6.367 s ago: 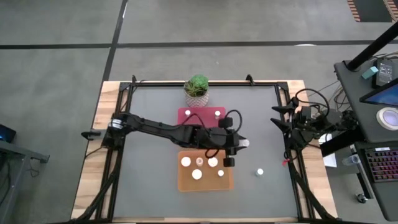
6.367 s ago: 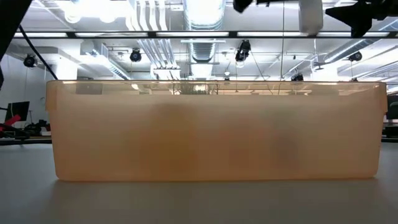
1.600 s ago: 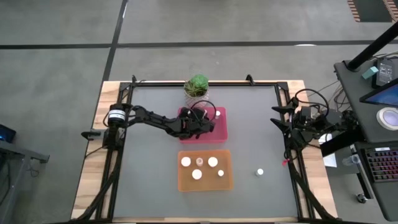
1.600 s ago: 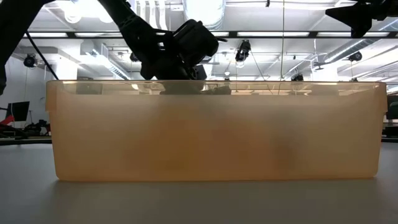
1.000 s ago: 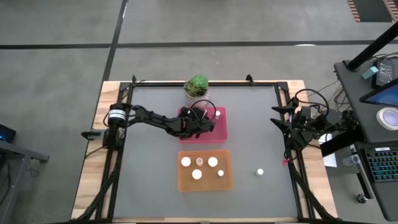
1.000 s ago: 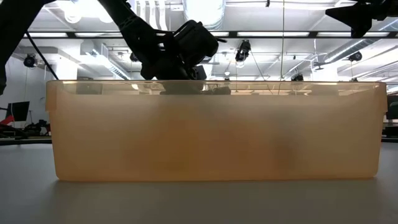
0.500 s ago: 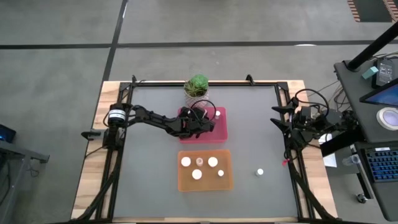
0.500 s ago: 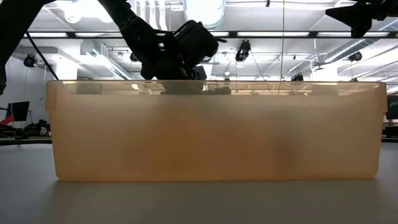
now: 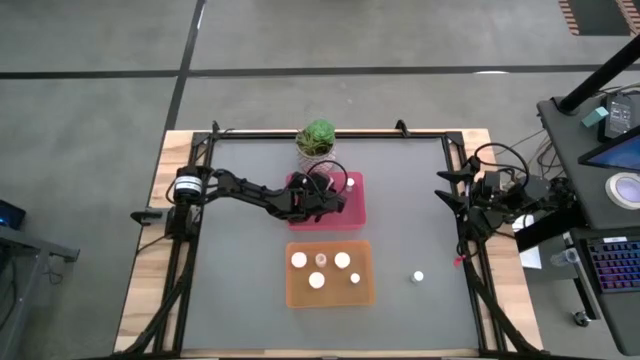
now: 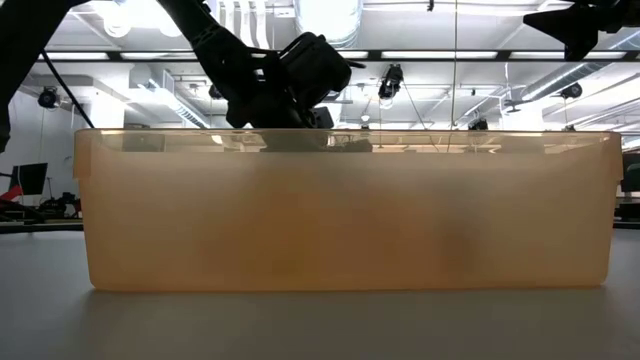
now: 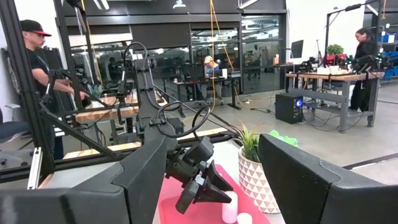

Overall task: Pick and place medicine bottles into bin by pill shape (circle, oval)
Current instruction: Put the white tablet bottle into the pink bin, then put the blue tablet bottle into the pink bin

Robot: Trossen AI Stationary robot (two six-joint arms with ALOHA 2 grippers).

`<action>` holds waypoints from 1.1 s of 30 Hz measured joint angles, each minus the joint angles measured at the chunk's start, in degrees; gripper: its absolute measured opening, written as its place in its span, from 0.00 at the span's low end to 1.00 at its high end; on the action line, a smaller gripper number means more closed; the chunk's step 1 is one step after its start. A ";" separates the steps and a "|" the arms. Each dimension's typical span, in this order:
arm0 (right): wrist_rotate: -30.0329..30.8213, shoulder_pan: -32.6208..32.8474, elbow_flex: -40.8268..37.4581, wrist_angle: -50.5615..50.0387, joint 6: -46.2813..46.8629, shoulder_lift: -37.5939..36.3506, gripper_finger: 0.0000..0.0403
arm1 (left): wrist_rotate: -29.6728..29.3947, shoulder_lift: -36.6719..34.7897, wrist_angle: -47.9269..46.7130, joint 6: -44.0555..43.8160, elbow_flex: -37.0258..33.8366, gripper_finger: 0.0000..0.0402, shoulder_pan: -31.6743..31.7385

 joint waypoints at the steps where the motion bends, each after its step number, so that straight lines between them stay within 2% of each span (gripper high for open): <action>1: 0.00 -0.02 0.00 0.00 0.00 0.00 0.61 | 0.05 0.00 0.00 0.00 0.00 0.35 0.00; 21: -0.04 0.00 0.00 0.40 -0.24 0.00 0.61 | 0.55 0.00 -0.07 0.55 0.00 0.35 0.00; 33: -0.04 0.00 0.00 0.42 -0.68 0.00 0.61 | 1.76 0.00 -0.07 0.41 0.00 0.56 0.00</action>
